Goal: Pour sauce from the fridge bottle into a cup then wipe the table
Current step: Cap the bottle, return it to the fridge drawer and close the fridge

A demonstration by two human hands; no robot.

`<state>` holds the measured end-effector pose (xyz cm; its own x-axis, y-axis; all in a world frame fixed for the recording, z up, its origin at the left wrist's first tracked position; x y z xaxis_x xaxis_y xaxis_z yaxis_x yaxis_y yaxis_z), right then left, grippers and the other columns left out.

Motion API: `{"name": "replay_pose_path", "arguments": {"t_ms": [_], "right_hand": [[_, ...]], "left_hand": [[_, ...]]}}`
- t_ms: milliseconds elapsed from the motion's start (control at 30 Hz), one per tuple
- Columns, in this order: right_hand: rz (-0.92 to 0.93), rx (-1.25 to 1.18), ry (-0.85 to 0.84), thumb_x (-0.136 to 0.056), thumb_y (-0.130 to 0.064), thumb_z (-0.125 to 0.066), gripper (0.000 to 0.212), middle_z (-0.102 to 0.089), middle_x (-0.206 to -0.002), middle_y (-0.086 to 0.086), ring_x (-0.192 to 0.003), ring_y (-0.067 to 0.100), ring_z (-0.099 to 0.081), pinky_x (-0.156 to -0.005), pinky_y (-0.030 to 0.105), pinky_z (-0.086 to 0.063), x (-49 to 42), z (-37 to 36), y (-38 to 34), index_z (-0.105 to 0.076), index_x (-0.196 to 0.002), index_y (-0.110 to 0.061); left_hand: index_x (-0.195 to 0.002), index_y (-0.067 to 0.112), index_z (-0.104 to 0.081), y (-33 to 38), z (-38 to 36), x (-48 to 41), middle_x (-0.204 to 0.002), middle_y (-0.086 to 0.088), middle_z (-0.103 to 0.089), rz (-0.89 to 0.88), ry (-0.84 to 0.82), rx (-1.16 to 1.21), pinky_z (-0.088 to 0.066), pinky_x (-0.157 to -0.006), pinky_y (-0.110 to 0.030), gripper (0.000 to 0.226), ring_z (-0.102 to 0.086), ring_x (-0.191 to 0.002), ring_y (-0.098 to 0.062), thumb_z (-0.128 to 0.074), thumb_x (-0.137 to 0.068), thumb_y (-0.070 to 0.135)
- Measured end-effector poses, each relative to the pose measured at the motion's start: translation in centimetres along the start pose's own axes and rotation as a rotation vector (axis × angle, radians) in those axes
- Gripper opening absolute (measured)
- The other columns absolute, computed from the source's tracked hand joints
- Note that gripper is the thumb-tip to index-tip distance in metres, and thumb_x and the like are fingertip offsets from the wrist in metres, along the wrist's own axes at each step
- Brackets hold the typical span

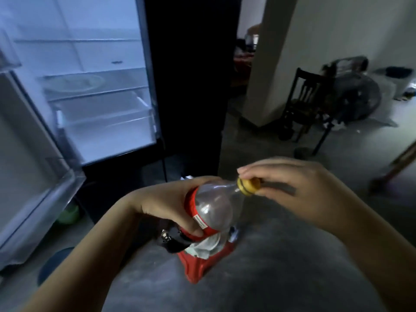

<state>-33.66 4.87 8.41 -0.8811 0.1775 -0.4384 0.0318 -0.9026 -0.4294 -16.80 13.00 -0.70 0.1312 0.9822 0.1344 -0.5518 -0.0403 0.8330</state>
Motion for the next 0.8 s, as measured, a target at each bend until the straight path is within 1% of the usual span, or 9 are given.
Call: {"name": "replay_pose_path", "arguments": {"t_ms": [100, 233, 300, 367, 433, 533, 667, 733, 800], "right_hand": [[0.088, -0.053, -0.061, -0.083, -0.018, -0.068, 0.029, -0.064, -0.117, -0.015, -0.108, -0.005, -0.058, -0.091, 0.015, -0.046, -2.6, -0.7, 1.6, -0.068, -0.112, -0.022], [0.176, -0.088, -0.163, -0.083, -0.014, -0.069, 0.032, -0.063, -0.118, -0.02, -0.109, -0.009, -0.056, -0.092, 0.011, -0.044, -6.3, -2.6, 2.8, -0.068, -0.111, -0.027], [0.205, -0.101, -0.186, -0.083, -0.01, -0.069, 0.035, -0.061, -0.119, -0.023, -0.111, -0.009, -0.055, -0.093, 0.013, -0.044, -8.3, -3.3, 3.0, -0.067, -0.112, -0.03], [0.235, -0.099, -0.207, -0.084, -0.008, -0.068, 0.037, -0.06, -0.12, -0.022, -0.113, -0.009, -0.054, -0.095, 0.014, -0.043, -10.4, -4.1, 2.9, -0.066, -0.113, -0.03], [0.265, -0.112, -0.208, -0.084, -0.006, -0.068, 0.037, -0.06, -0.121, -0.02, -0.114, -0.008, -0.053, -0.097, 0.015, -0.043, -12.6, -4.8, 2.7, -0.066, -0.114, -0.027], [0.282, -0.16, -0.201, -0.084, -0.007, -0.067, 0.035, -0.061, -0.12, -0.019, -0.113, -0.006, -0.055, -0.097, 0.018, -0.045, -16.3, -6.1, 2.4, -0.067, -0.114, -0.026], [0.297, -0.245, -0.168, -0.084, -0.02, -0.065, 0.027, -0.06, -0.123, -0.013, -0.116, -0.003, -0.055, -0.097, 0.021, -0.048, -22.1, -8.3, 2.5, -0.069, -0.111, -0.021], [0.294, -0.327, -0.142, -0.083, -0.024, -0.063, 0.027, -0.058, -0.124, -0.007, -0.117, 0.001, -0.055, -0.097, 0.023, -0.048, -25.5, -9.5, 2.3, -0.07, -0.108, -0.018], [0.278, -0.408, -0.104, -0.084, -0.018, -0.064, 0.023, -0.059, -0.12, -0.001, -0.115, 0.005, -0.057, -0.096, 0.023, -0.048, -29.0, -10.6, 1.9, -0.071, -0.106, -0.018]], "left_hand": [[-0.121, 0.066, -0.039, -1.2, 1.2, 0.2, -0.128, 0.022, -0.055, 0.071, 0.059, 0.038, -0.043, -0.104, -0.029, 0.094, -0.053, -0.119, 0.0, -0.087, -0.062, 0.01], [-0.137, 0.044, -0.036, -3.2, 2.9, 1.2, -0.131, 0.012, -0.056, 0.172, 0.121, 0.082, -0.043, -0.104, -0.037, 0.097, -0.053, -0.121, -0.007, -0.087, -0.062, 0.011], [-0.135, 0.044, -0.036, -3.9, 4.2, 2.1, -0.129, 0.011, -0.058, 0.203, 0.167, 0.114, -0.045, -0.101, -0.033, 0.095, -0.055, -0.119, -0.007, -0.085, -0.063, 0.006], [-0.132, 0.048, -0.036, -4.5, 5.9, 3.0, -0.127, 0.012, -0.058, 0.227, 0.229, 0.108, -0.046, -0.099, -0.032, 0.094, -0.056, -0.117, -0.007, -0.086, -0.062, 0.009], [-0.133, 0.047, -0.035, -5.1, 7.6, 3.9, -0.127, 0.01, -0.058, 0.241, 0.288, 0.091, -0.047, -0.099, -0.033, 0.096, -0.056, -0.116, -0.009, -0.087, -0.059, 0.015], [-0.135, 0.043, -0.036, -6.5, 10.5, 5.0, -0.123, 0.008, -0.06, 0.244, 0.409, 0.1, -0.049, -0.096, -0.031, 0.097, -0.059, -0.113, -0.01, -0.085, -0.061, 0.005], [-0.135, 0.043, -0.037, -9.1, 15.2, 6.0, -0.12, 0.008, -0.061, 0.228, 0.606, 0.088, -0.052, -0.092, -0.037, 0.098, -0.062, -0.108, -0.013, -0.086, -0.059, 0.005], [-0.136, 0.04, -0.037, -10.4, 18.0, 6.5, -0.119, 0.008, -0.061, 0.201, 0.714, 0.102, -0.053, -0.09, -0.032, 0.098, -0.061, -0.107, -0.011, -0.087, -0.058, 0.006], [-0.137, 0.036, -0.037, -11.3, 20.7, 6.9, -0.121, 0.007, -0.059, 0.163, 0.798, 0.13, -0.051, -0.088, -0.026, 0.099, -0.06, -0.108, -0.01, -0.086, -0.057, 0.005]]}}
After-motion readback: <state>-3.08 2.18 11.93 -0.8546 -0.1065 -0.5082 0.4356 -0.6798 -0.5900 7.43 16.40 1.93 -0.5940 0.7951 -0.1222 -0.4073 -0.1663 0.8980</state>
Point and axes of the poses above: each hand's wrist, its own x-axis away from the middle knuckle, its own z-axis out of the back of the hand, y = z × x, the point moved 6 cm from there along -x, towards the middle knuckle
